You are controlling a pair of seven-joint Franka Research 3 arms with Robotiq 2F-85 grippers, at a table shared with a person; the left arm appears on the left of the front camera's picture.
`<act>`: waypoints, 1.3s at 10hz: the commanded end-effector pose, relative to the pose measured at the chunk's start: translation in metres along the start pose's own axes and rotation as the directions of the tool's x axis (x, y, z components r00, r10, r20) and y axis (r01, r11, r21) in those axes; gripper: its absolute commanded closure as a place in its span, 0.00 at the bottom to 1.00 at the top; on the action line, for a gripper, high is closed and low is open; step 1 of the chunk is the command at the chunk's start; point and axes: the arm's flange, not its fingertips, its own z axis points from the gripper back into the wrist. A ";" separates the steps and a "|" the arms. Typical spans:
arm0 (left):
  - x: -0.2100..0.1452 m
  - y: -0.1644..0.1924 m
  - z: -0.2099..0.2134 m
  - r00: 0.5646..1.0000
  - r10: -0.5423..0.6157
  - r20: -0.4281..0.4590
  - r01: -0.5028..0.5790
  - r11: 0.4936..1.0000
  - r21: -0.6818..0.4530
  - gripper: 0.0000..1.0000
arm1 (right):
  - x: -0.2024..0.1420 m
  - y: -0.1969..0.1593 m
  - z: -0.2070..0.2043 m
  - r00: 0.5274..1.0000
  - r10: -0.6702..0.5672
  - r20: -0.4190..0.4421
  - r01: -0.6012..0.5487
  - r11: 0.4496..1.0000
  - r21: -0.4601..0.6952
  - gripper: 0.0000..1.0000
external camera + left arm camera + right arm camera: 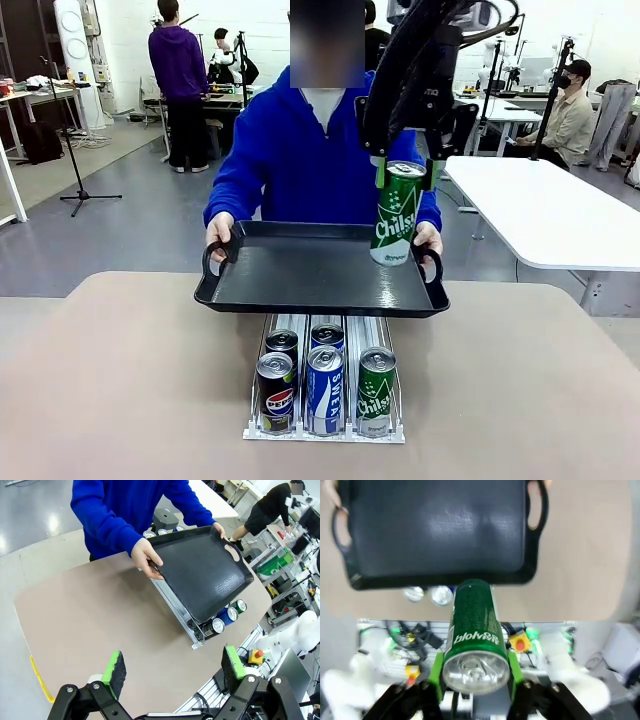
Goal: Retrieve and hand over the desired beverage to the person.
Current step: Place the picked can on the Handle tray extended by the person.
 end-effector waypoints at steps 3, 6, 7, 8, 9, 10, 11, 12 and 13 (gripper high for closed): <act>0.001 0.002 0.002 1.000 -0.021 0.012 0.021 1.000 -0.012 0.00 | 0.076 0.034 0.022 0.997 -0.075 0.025 0.076 0.996 -0.039 0.42; 0.001 0.002 0.002 1.000 -0.021 0.012 0.021 1.000 -0.012 0.00 | 0.120 0.027 0.017 0.997 -0.083 0.006 0.083 0.996 -0.015 0.42; 0.001 0.002 0.002 1.000 -0.021 0.012 0.021 1.000 -0.012 0.00 | 0.129 0.025 0.012 0.998 -0.070 -0.007 0.070 0.997 -0.013 0.42; 0.001 0.002 0.002 1.000 -0.021 0.012 0.021 1.000 -0.012 0.00 | 0.135 0.024 0.003 0.998 -0.059 -0.013 0.059 0.998 -0.022 0.42; 0.001 0.002 0.002 1.000 -0.021 0.012 0.021 1.000 -0.012 0.00 | 0.144 0.024 -0.010 0.997 -0.065 -0.045 0.064 0.997 -0.034 0.42; 0.001 0.002 0.002 1.000 -0.021 0.012 0.021 1.000 -0.012 0.00 | 0.148 0.025 -0.022 0.995 -0.065 -0.078 0.061 0.997 -0.053 0.42; 0.001 0.002 0.002 1.000 -0.021 0.012 0.021 1.000 -0.012 0.00 | 0.150 0.024 -0.032 0.993 -0.061 -0.104 0.055 0.997 -0.056 0.42; 0.001 0.002 0.002 1.000 -0.021 0.012 0.021 1.000 -0.012 0.00 | 0.150 0.024 -0.041 0.991 -0.059 -0.121 0.052 0.997 -0.062 0.42; 0.001 0.002 0.002 1.000 -0.021 0.012 0.021 1.000 -0.012 0.00 | 0.151 0.022 -0.047 0.989 -0.074 -0.128 0.065 0.995 -0.074 0.42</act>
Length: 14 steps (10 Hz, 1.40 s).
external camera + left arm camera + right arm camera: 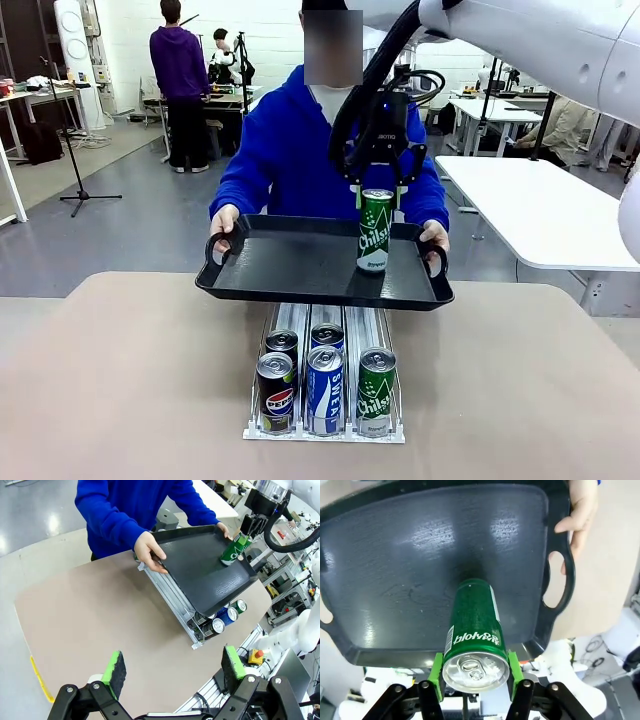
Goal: Retrieve and hand over the desired beverage to the person.
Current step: Place the picked can on the Handle tray extended by the person.
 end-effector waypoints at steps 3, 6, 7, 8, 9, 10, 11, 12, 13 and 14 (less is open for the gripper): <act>0.001 0.002 0.002 1.000 -0.021 0.012 0.021 1.000 -0.012 0.00 | 0.007 0.001 0.009 1.000 0.013 -0.010 -0.013 1.000 -0.011 0.42; 0.001 0.002 0.002 1.000 -0.021 0.012 0.021 1.000 -0.012 0.00 | 0.008 0.001 0.008 0.999 0.041 -0.012 -0.041 0.999 -0.006 0.00; 0.001 0.002 0.002 1.000 -0.021 0.012 0.021 1.000 -0.012 0.00 | 0.007 0.001 0.009 0.999 0.042 -0.008 -0.042 0.999 -0.006 0.00; 0.001 0.002 0.002 1.000 -0.021 0.012 0.021 1.000 -0.012 0.00 | 0.006 0.001 0.009 0.999 0.042 -0.004 -0.042 0.999 -0.006 0.00; 0.001 0.002 0.002 1.000 -0.021 0.012 0.021 1.000 -0.012 0.00 | 0.004 0.001 0.010 0.999 0.043 0.003 -0.043 0.999 -0.005 0.00; 0.001 0.002 0.002 1.000 -0.021 0.012 0.021 1.000 -0.012 0.00 | 0.003 0.000 0.011 0.999 0.045 0.006 -0.045 0.999 -0.003 0.00; 0.001 0.002 0.002 1.000 -0.021 0.012 0.021 1.000 -0.012 0.00 | -0.001 -0.003 0.013 0.999 0.049 0.015 -0.049 0.999 0.004 0.00; 0.001 0.002 0.002 1.000 -0.021 0.012 0.021 1.000 -0.012 0.00 | -0.010 -0.007 0.019 0.998 0.054 0.033 -0.054 0.998 0.018 0.00; 0.001 0.002 0.002 1.000 -0.021 0.012 0.021 1.000 -0.012 0.00 | -0.034 -0.017 0.032 0.994 0.075 0.080 -0.078 0.996 0.032 0.00; 0.001 0.002 0.002 1.000 -0.021 0.012 0.021 1.000 -0.012 0.00 | -0.069 -0.029 0.049 0.987 0.082 0.138 -0.089 0.995 0.043 0.00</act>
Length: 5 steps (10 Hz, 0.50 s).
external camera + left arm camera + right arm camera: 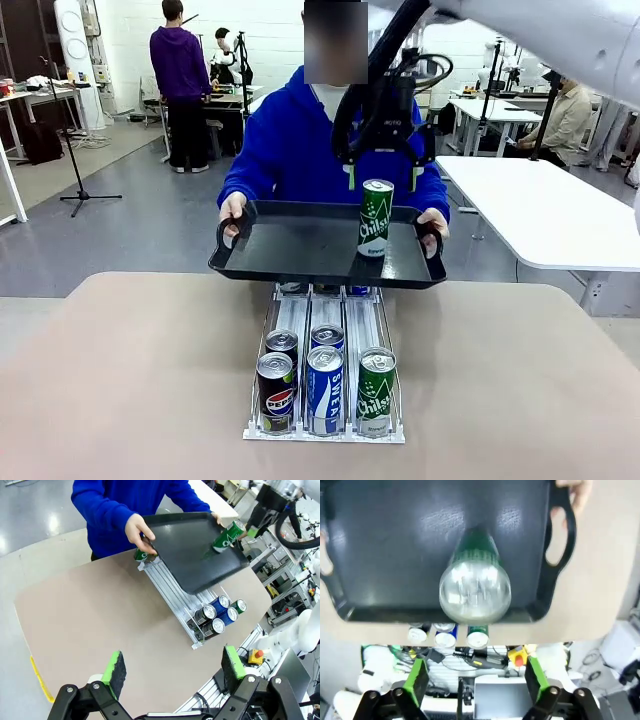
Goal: Retrieve and hand over the desired beverage to the person.
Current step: Place the picked can on the Handle tray extended by the person.
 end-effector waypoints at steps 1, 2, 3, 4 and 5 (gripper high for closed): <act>0.001 0.001 0.002 1.000 -0.021 0.012 0.021 1.000 -0.012 0.00 | -0.074 -0.027 0.026 0.991 0.031 0.133 -0.035 0.999 0.028 0.00; 0.001 0.001 0.002 1.000 -0.021 0.012 0.021 1.000 -0.012 0.00 | -0.109 -0.042 0.034 0.979 0.040 0.202 -0.047 0.998 0.030 0.00; 0.001 0.001 0.002 1.000 -0.021 0.012 0.021 1.000 -0.012 0.00 | -0.133 -0.054 0.030 0.971 0.076 0.227 -0.084 0.996 0.024 0.00; 0.001 0.001 0.002 1.000 -0.021 0.012 0.021 1.000 -0.012 0.00 | -0.154 -0.066 0.021 0.956 0.113 0.272 -0.122 0.992 0.016 0.00; 0.001 0.001 0.002 1.000 -0.021 0.012 0.021 1.000 -0.012 0.00 | -0.173 -0.080 0.008 0.941 0.156 0.301 -0.166 0.986 0.007 0.00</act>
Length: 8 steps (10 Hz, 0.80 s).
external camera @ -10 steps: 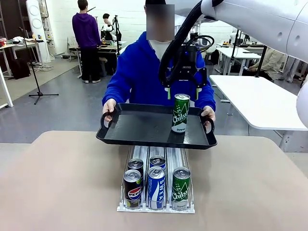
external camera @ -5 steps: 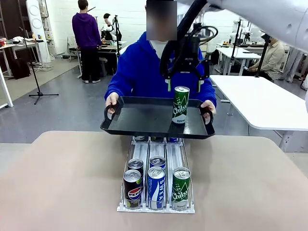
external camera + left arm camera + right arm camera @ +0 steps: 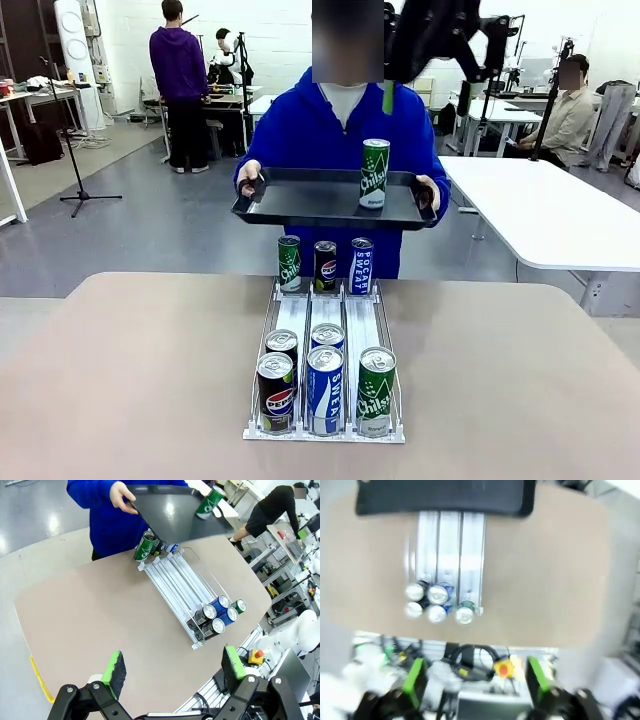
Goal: Retrieve and hand over the desired beverage to the person.
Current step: Place the picked can on the Handle tray extended by the person.
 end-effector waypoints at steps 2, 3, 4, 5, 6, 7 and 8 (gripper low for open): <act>0.000 0.002 0.002 1.000 -0.021 0.012 0.021 1.000 -0.012 0.00 | -0.068 -0.058 -0.089 0.992 0.093 0.090 -0.097 0.994 0.047 0.00; 0.000 0.002 0.002 1.000 -0.021 0.012 0.021 1.000 -0.012 0.00 | -0.070 -0.069 -0.100 0.990 0.109 0.088 -0.114 0.992 0.061 0.00; 0.000 0.002 0.002 1.000 -0.021 0.012 0.021 1.000 -0.012 0.00 | -0.069 -0.078 -0.106 0.991 0.113 0.073 -0.119 0.990 0.082 0.00; 0.000 0.002 0.002 1.000 -0.021 0.012 0.021 1.000 -0.012 0.00 | -0.062 -0.086 -0.115 0.993 0.115 0.040 -0.119 0.987 0.106 0.00; 0.000 0.002 0.002 1.000 -0.021 0.012 0.021 1.000 -0.012 0.00 | -0.050 -0.091 -0.121 0.994 0.113 -0.009 -0.111 0.984 0.138 0.00; 0.000 0.002 0.002 1.000 -0.021 0.012 0.021 1.000 -0.012 0.00 | -0.034 -0.097 -0.129 0.992 0.103 -0.067 -0.091 0.983 0.160 0.00; 0.000 0.002 0.002 1.000 -0.021 0.012 0.021 1.000 -0.012 0.00 | -0.022 -0.094 -0.131 0.991 0.052 -0.120 -0.029 0.982 0.186 0.00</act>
